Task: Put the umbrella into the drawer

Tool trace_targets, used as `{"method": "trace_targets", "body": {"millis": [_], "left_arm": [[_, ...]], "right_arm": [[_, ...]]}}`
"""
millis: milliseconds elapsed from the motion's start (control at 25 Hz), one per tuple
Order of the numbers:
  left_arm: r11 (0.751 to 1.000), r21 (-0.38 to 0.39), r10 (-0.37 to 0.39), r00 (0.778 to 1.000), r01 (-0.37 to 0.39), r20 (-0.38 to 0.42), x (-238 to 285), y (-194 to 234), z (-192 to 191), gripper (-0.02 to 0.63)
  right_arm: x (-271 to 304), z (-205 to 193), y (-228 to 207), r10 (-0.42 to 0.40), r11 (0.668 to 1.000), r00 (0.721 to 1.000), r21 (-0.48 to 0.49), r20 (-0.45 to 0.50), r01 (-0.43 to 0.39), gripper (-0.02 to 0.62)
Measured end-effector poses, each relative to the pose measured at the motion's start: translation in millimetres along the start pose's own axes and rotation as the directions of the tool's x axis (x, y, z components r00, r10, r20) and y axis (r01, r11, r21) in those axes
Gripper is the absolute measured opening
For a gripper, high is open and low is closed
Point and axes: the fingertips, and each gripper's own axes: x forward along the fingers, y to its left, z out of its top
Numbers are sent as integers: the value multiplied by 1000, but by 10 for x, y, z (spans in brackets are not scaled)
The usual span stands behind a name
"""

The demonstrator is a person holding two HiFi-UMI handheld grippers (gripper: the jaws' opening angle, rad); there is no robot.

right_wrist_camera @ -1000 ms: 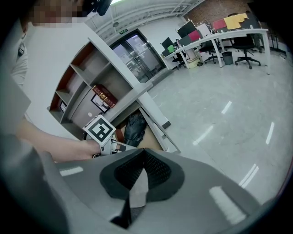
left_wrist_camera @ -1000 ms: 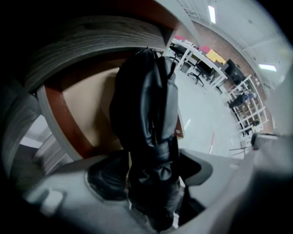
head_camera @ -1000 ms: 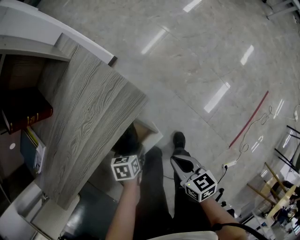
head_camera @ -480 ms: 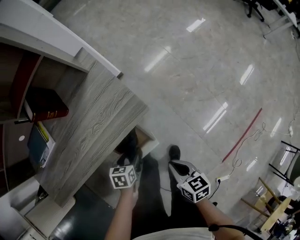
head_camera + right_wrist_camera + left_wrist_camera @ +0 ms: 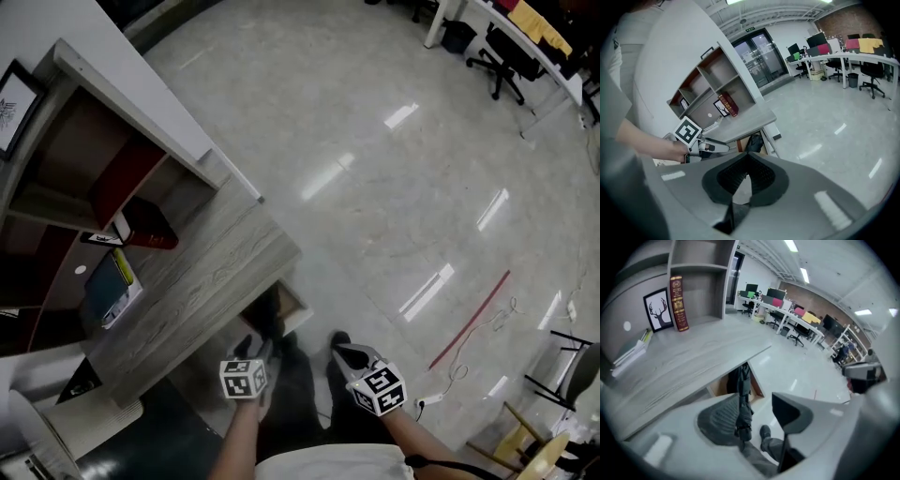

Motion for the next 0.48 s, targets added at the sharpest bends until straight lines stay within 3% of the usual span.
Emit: {"method": "trace_targets", "body": {"millis": [320,480], "left_arm": [[999,48,7,989,-15,151,-945,-320,257,184],[994,84,46,964,-70,263,-1460,-512,365,127]], "right_arm": [[-741,335,271,29,998,998,-64,53,-26,6],[-1023,457,449,62,991,996,-125,64,-54,6]]}}
